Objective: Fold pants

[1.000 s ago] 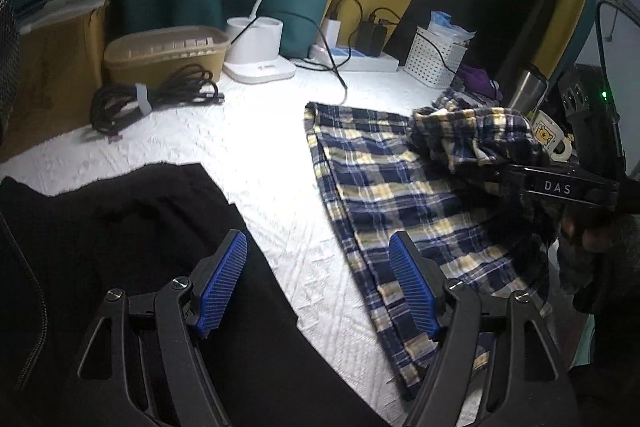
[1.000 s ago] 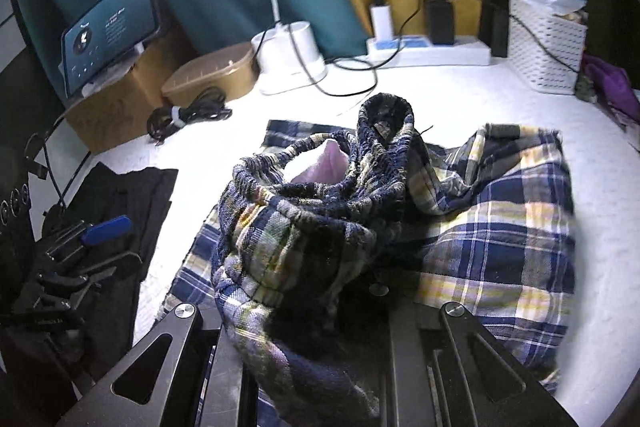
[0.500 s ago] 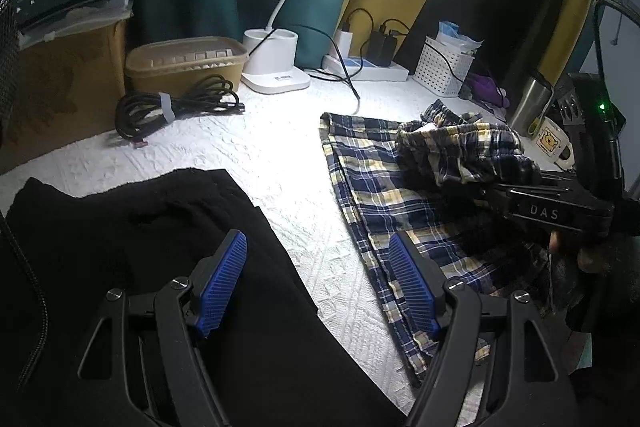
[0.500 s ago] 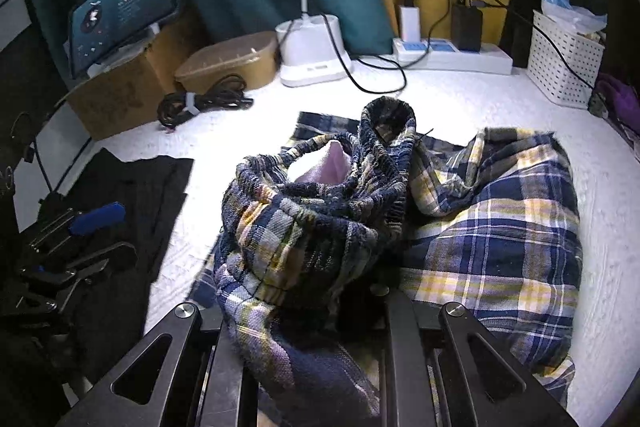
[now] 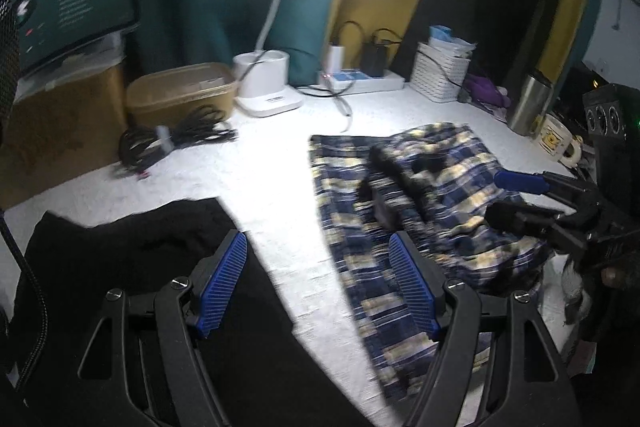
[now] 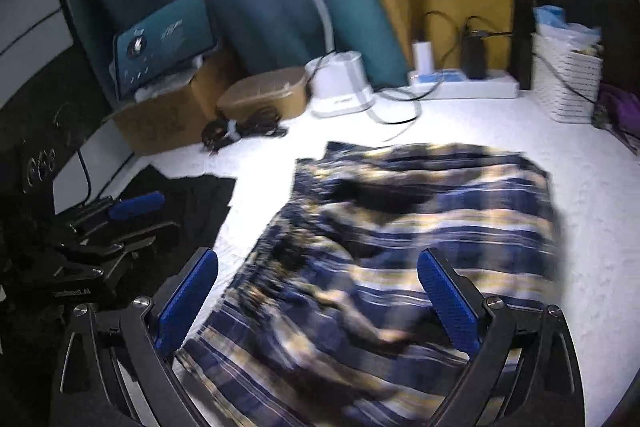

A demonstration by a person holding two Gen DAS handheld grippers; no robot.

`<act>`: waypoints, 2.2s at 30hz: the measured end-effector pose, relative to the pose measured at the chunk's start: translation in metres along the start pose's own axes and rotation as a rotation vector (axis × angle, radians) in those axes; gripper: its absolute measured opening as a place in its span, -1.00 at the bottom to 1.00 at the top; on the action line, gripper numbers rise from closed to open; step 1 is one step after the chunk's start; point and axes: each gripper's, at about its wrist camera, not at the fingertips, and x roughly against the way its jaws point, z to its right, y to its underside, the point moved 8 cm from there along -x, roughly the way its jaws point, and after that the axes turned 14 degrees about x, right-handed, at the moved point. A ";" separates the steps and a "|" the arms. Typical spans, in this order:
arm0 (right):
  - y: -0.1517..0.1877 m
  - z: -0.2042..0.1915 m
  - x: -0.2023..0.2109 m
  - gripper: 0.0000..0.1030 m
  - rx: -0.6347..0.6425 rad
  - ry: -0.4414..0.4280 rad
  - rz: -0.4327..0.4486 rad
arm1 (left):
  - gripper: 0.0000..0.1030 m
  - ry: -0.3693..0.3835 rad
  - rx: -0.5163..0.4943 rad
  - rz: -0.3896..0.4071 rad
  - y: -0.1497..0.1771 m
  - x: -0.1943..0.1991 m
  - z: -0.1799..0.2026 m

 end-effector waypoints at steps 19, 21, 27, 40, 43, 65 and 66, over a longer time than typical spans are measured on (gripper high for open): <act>0.124 0.119 0.070 0.14 -0.311 0.062 -0.017 | -0.52 0.094 -0.123 -0.207 0.023 -0.086 0.077; 0.127 0.107 0.063 -0.06 -0.307 0.017 -0.020 | -0.65 0.093 -0.139 -0.199 0.021 -0.084 0.079; 0.114 0.060 0.056 -0.84 -0.178 -0.027 -0.044 | -0.69 0.069 -0.151 -0.148 -0.001 -0.080 0.074; 0.152 0.047 0.066 -0.85 -0.220 0.102 -0.130 | -0.69 0.085 -0.146 -0.144 0.002 -0.085 0.063; 0.152 0.050 0.074 -0.85 -0.221 0.164 -0.128 | -0.62 0.082 -0.131 -0.145 0.000 -0.091 0.056; 0.119 0.095 0.043 0.92 -0.137 0.365 -0.136 | -0.12 0.099 -0.155 -0.105 -0.007 -0.066 0.060; 0.125 0.098 0.039 0.92 -0.127 0.382 -0.167 | -0.12 0.084 -0.165 -0.124 -0.003 -0.075 0.059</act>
